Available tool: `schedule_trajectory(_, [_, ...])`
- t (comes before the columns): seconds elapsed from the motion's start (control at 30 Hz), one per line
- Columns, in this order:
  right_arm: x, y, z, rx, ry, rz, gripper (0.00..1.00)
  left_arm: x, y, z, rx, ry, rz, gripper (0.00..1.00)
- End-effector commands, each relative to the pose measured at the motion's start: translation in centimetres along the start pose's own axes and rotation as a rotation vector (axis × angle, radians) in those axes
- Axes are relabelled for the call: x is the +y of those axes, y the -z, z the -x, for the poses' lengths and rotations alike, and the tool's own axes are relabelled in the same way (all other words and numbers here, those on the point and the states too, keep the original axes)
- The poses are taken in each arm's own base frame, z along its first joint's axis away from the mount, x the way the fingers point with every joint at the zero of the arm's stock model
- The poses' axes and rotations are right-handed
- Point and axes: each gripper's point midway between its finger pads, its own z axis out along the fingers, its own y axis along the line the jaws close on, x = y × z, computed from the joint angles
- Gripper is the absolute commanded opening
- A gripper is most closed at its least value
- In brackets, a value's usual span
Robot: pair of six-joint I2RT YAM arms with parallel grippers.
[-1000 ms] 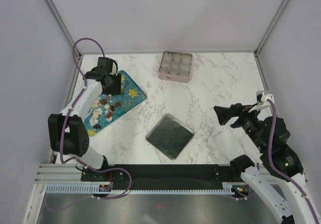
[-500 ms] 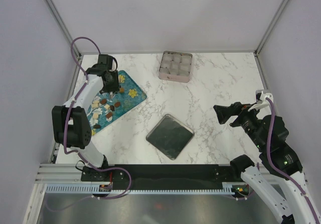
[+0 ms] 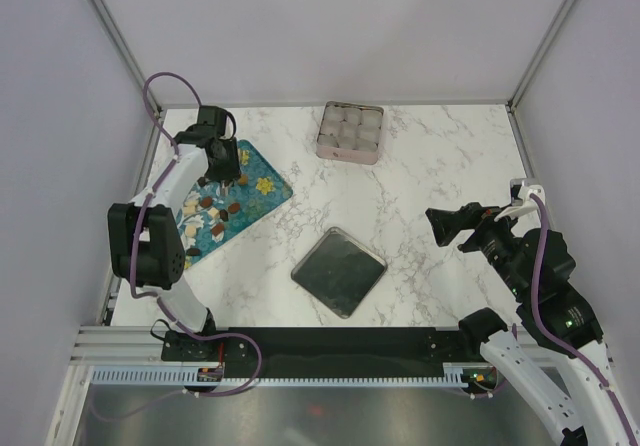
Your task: Pack the chocolate
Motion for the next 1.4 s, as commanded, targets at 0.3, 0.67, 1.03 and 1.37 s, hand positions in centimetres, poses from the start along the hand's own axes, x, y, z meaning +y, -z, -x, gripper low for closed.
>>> schedule_trajectory(0.3, [0.5,-0.2,1.6,-0.058,-0.007,0.009,0.95,-0.5,-0.5,3.2,-0.060,0.029,-0.006,0.51])
schedule_trajectory(0.67, [0.6,-0.2,1.8,-0.058,-0.006,0.010,0.95,-0.8,0.0,2.8,-0.041,0.028,-0.027,0.45])
schedule_trajectory(1.03, [0.7,-0.4,1.5,-0.051,-0.021,0.016,0.95,-1.1,3.2,2.5,-0.041,0.016,-0.072,0.40])
schedule_trajectory(1.37, [0.9,-0.5,1.3,-0.043,-0.037,0.024,0.95,-3.0,6.7,3.2,-0.095,0.005,-0.198,0.37])
